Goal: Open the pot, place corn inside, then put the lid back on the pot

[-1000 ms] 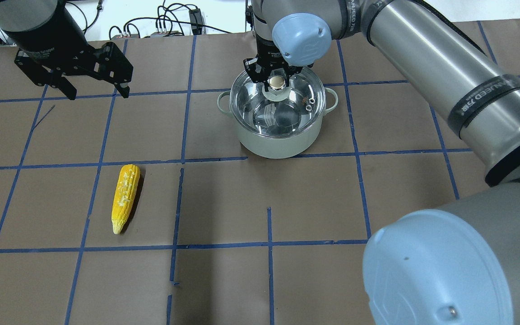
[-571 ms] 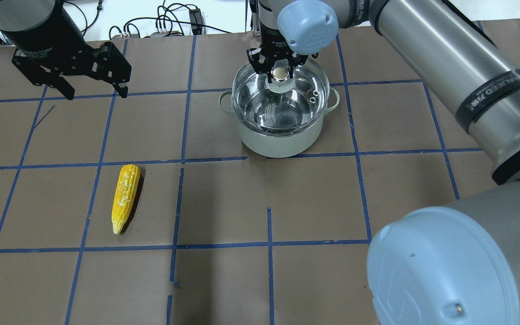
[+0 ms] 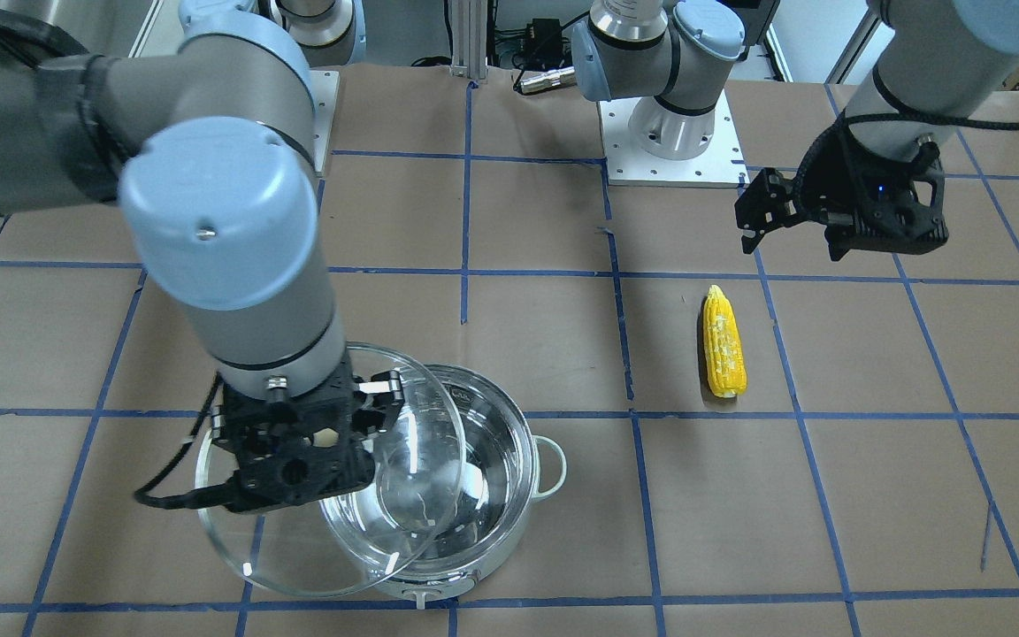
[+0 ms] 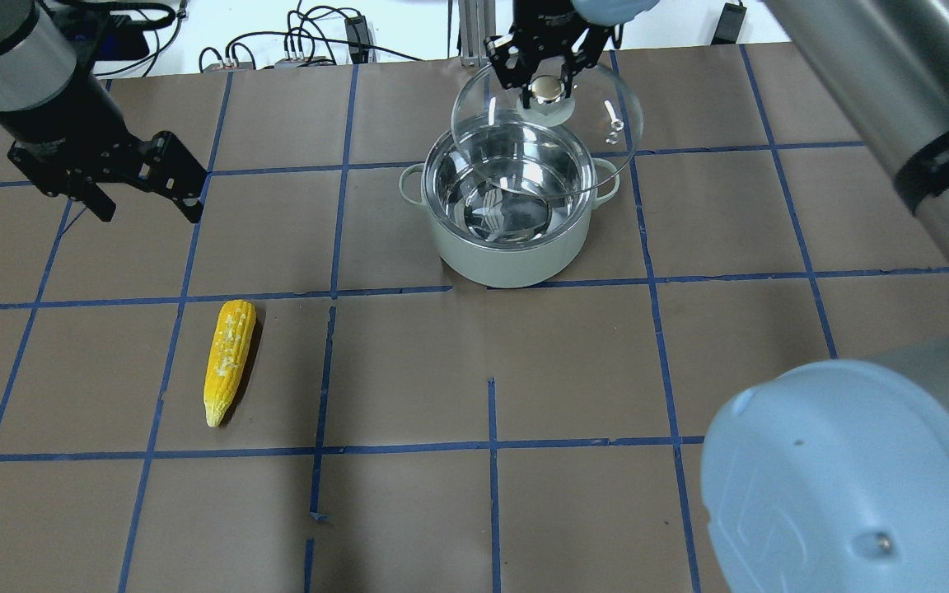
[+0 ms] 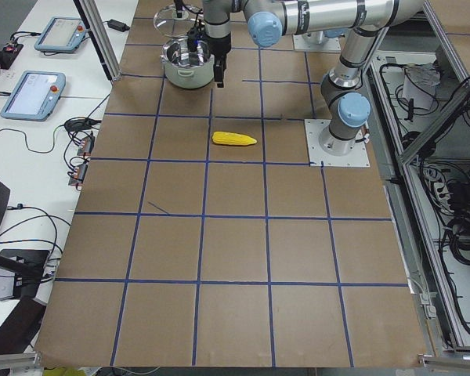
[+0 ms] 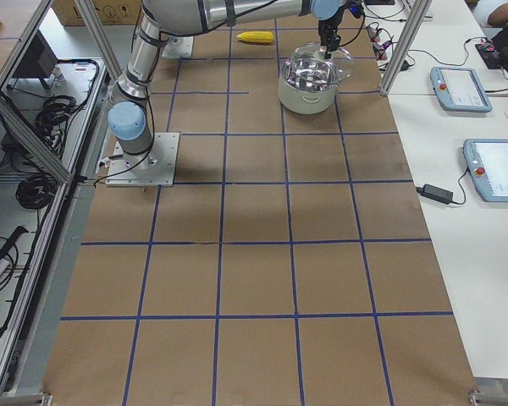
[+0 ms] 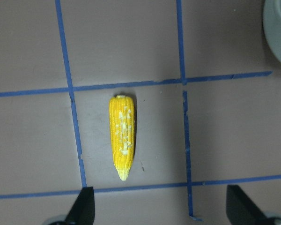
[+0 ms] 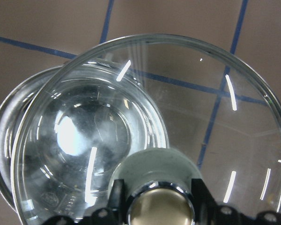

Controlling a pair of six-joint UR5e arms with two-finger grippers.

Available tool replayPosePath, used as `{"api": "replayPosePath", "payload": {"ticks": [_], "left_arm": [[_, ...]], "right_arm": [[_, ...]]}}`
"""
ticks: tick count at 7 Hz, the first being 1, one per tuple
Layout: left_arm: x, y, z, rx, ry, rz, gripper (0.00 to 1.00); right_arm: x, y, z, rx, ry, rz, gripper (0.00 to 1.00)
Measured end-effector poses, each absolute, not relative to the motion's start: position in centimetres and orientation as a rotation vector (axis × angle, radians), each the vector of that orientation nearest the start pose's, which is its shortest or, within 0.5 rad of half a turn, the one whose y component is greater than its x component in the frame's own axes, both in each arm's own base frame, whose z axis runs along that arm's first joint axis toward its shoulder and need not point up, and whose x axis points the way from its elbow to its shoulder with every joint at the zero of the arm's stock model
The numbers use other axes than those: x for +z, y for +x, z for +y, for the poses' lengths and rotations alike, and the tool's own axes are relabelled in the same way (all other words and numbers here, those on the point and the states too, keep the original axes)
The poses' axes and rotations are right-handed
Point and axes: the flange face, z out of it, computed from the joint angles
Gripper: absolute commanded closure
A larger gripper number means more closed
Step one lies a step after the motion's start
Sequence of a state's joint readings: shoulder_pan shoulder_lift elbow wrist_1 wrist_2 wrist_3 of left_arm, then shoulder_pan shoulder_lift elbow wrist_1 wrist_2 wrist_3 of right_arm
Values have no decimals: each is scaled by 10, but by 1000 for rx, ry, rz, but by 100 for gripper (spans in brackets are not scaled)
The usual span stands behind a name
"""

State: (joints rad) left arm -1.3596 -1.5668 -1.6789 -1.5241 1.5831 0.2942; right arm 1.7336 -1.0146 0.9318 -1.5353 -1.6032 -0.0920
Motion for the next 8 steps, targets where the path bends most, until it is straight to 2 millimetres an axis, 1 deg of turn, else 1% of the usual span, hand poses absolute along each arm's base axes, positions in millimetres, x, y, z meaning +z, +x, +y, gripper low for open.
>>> {"api": "replayPosePath", "payload": {"ticks": [1, 2, 3, 4, 5, 6, 7, 8], "left_arm": [[409, -19, -497, 105, 164, 3142, 0], [376, -16, -493, 111, 206, 3141, 0], [340, -16, -487, 95, 233, 3136, 0], [300, -16, -482, 49, 245, 3124, 0], [263, -13, -479, -11, 245, 3109, 0], [233, -7, -478, -37, 236, 3103, 0], [208, 0, -478, -27, 222, 3106, 8], [190, 5, -477, -3, 210, 3112, 38]], "right_arm": [[479, 200, -700, -73, -429, 3149, 76], [487, 152, -711, -71, -444, 3149, 76], [490, 100, -720, -71, -427, 3150, 79], [488, 57, -727, -70, -381, 3151, 85], [481, 28, -732, -60, -339, 3154, 92], [472, 15, -737, -39, -318, 3155, 92], [462, 10, -740, -17, -309, 3153, 92], [452, 7, -743, 5, -303, 3150, 92]]}}
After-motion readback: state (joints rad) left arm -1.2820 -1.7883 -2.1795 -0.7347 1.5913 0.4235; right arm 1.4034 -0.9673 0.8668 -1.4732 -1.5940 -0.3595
